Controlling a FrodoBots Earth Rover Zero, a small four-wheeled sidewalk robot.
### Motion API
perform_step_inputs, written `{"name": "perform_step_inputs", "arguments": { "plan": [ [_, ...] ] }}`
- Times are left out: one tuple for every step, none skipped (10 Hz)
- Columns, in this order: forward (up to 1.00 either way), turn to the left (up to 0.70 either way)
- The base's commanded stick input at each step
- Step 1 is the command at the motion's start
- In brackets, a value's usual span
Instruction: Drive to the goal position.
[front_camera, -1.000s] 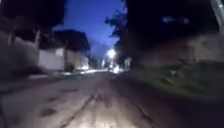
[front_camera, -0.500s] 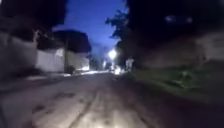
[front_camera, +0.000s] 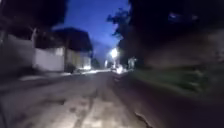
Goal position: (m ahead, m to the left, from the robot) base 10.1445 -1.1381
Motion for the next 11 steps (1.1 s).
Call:
{"name": "perform_step_inputs", "arguments": {
  "plan": [
    [0.85, 0.01],
    [0.85, 0.01],
    [0.85, 0.01],
    [0.85, 0.01],
    [0.85, 0.01],
    [0.85, 0.01],
    [0.85, 0.01],
    [0.85, 0.01],
    [0.85, 0.01],
    [0.85, 0.01],
    [0.85, 0.01]
  ]
}}
